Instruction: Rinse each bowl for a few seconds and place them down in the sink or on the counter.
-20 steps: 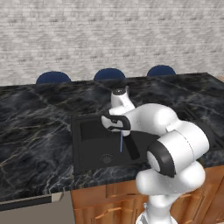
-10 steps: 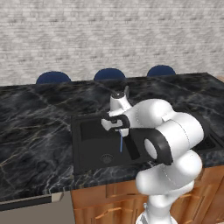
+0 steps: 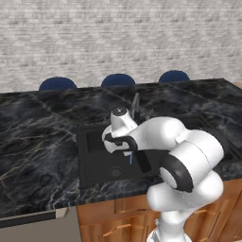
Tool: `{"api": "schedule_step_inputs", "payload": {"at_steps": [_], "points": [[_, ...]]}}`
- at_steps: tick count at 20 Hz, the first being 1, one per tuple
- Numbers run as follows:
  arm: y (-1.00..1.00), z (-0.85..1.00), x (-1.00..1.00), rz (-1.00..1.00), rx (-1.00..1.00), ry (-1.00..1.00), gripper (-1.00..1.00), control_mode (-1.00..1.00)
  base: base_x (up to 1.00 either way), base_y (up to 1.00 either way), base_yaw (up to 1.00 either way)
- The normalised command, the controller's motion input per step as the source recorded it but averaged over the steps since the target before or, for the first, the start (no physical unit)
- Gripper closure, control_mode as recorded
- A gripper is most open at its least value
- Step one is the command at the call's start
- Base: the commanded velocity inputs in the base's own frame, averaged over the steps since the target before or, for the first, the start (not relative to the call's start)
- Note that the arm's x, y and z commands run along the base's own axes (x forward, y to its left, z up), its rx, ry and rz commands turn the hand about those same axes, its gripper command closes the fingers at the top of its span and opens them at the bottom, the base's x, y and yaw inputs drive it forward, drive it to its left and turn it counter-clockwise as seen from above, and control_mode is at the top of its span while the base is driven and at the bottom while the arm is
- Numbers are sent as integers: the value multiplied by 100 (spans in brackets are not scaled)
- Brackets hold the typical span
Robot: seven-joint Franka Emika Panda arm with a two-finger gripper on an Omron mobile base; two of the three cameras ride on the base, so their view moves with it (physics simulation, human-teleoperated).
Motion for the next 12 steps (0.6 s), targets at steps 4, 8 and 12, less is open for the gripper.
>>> {"api": "schedule_step_inputs", "payload": {"at_steps": [4,8,12], "points": [[30,37,-20,6,2,0,100,-100,0,0,0],[36,46,-10,7,0,8,100,-100,0,0,0],[34,40,-4,7,3,18,100,-100,0,0,0]]}}
